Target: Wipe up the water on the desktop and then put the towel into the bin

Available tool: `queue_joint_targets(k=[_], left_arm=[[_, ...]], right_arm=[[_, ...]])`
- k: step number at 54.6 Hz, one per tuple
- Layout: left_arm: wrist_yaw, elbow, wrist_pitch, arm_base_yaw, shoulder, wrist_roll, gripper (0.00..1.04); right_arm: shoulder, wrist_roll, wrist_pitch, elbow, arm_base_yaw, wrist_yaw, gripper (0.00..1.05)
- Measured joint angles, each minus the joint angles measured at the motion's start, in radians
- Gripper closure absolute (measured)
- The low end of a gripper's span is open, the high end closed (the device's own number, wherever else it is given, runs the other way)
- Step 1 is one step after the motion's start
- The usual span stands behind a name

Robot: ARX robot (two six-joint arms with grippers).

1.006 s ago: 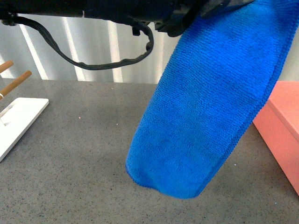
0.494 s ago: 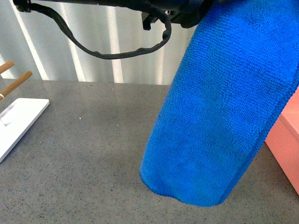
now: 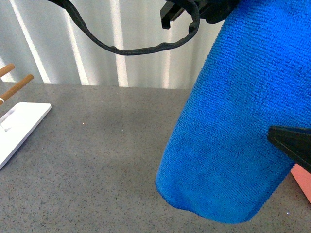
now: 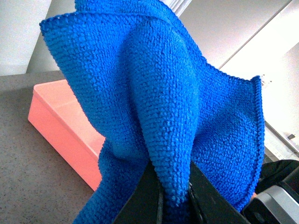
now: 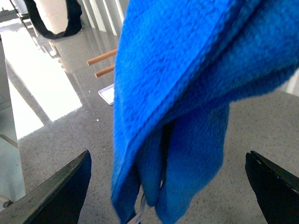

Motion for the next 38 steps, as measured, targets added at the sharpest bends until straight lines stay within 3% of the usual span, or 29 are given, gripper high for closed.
queue_joint_targets(k=[16,32,38], left_arm=[[-0.004,0.004,-0.004,-0.002,-0.006,-0.006,1.00],[-0.005,0.004,-0.013,-0.001,-0.006,-0.006,1.00],[-0.005,0.004,-0.013,-0.001,-0.006,-0.009,1.00]], right_arm=[[0.032,0.000,0.003,0.050,0.055,0.023,0.52],[0.031,0.021,0.018,0.052,0.047,0.016,0.97],[0.031,0.037,0.037,0.052,0.034,0.010,1.01]])
